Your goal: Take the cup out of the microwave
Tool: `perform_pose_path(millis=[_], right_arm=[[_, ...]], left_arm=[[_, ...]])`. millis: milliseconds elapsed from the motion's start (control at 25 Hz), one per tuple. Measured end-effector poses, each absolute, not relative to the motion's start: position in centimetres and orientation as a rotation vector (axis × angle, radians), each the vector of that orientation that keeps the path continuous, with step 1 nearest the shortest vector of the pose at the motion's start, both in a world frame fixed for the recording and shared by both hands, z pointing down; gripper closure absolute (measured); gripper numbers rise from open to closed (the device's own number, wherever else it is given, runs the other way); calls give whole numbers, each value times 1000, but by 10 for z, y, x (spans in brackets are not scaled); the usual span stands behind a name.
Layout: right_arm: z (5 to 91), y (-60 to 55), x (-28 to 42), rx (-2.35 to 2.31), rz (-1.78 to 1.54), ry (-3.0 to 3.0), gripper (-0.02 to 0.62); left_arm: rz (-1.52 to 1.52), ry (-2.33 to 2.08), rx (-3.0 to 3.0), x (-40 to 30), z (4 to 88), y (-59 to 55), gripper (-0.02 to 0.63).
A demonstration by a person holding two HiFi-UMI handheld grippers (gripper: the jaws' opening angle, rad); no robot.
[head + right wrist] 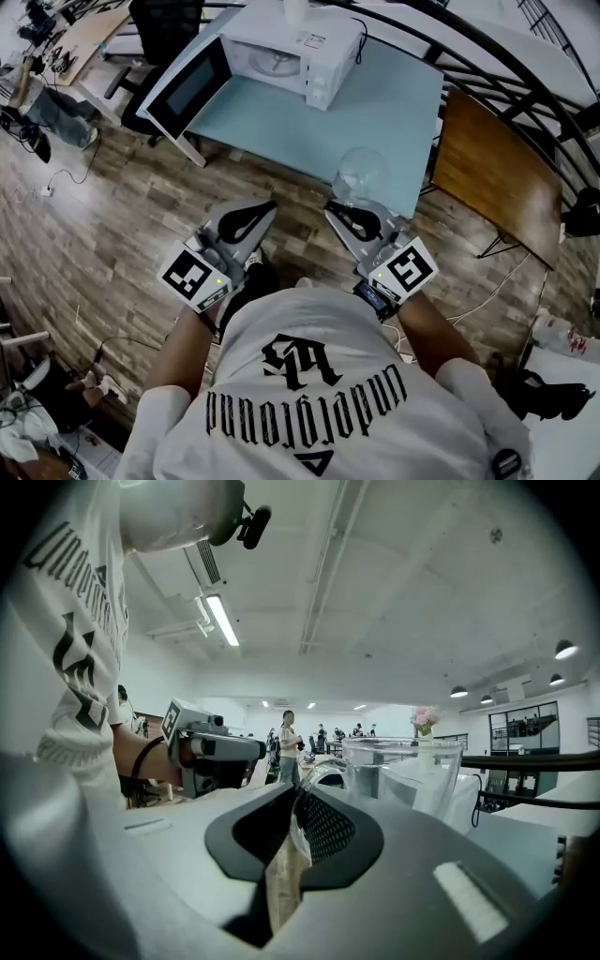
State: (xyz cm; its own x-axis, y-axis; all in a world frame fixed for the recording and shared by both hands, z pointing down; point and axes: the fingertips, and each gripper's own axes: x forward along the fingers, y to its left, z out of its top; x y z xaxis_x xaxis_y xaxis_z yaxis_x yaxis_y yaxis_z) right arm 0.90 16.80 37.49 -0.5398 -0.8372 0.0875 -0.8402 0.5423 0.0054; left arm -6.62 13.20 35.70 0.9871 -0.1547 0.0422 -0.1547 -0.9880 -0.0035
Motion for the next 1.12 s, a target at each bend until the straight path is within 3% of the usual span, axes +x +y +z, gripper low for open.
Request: perform_pose_path(millis=[1120], right_arm=[[380,215,-29,1403,55,-2756,574]], left_arm=[[-52,288,-3164,-86,365,173,557]])
